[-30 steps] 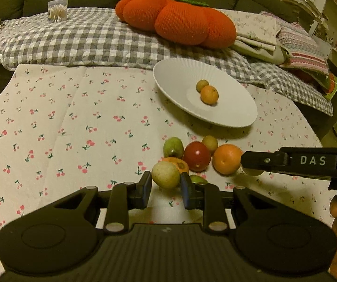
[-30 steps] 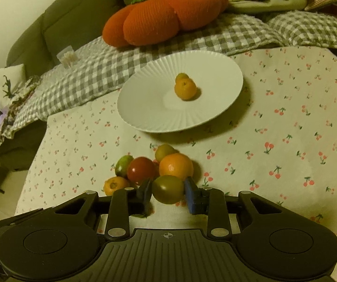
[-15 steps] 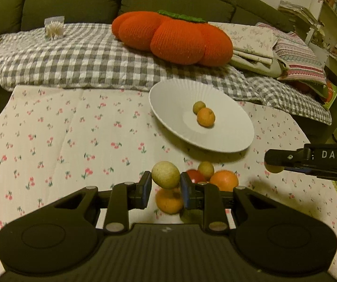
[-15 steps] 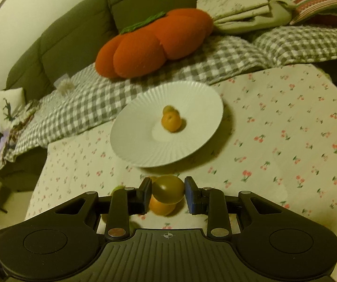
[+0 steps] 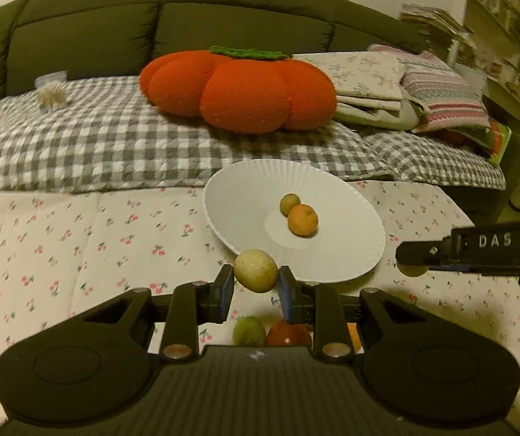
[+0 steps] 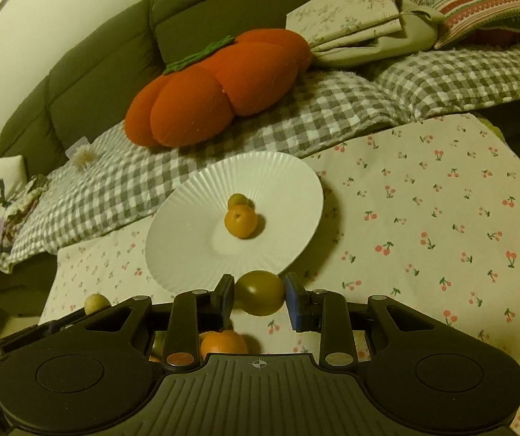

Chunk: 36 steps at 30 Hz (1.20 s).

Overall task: Organize fruits
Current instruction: 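Lift both fruits onto the white plate and open both tools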

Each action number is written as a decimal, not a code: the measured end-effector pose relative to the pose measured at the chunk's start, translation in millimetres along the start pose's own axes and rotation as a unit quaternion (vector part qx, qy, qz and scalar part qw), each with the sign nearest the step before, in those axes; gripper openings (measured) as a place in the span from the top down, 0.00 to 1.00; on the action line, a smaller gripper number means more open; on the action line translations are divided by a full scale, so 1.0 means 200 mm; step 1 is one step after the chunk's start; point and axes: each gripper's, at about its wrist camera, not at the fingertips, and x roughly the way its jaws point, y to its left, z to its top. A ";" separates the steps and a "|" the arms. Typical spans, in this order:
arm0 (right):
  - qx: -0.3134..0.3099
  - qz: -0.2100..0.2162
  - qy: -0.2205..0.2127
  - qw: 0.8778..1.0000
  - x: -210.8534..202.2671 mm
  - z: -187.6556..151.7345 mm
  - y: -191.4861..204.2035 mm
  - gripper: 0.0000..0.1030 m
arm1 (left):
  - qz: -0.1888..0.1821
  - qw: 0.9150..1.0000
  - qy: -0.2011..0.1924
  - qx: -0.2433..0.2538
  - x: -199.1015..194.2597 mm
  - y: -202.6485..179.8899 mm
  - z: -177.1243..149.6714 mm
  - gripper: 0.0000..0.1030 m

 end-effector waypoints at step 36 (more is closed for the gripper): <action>-0.083 -0.036 -0.006 0.996 0.29 0.04 0.12 0.45 | -0.005 0.998 -0.013 0.066 0.28 -0.11 0.04 0.46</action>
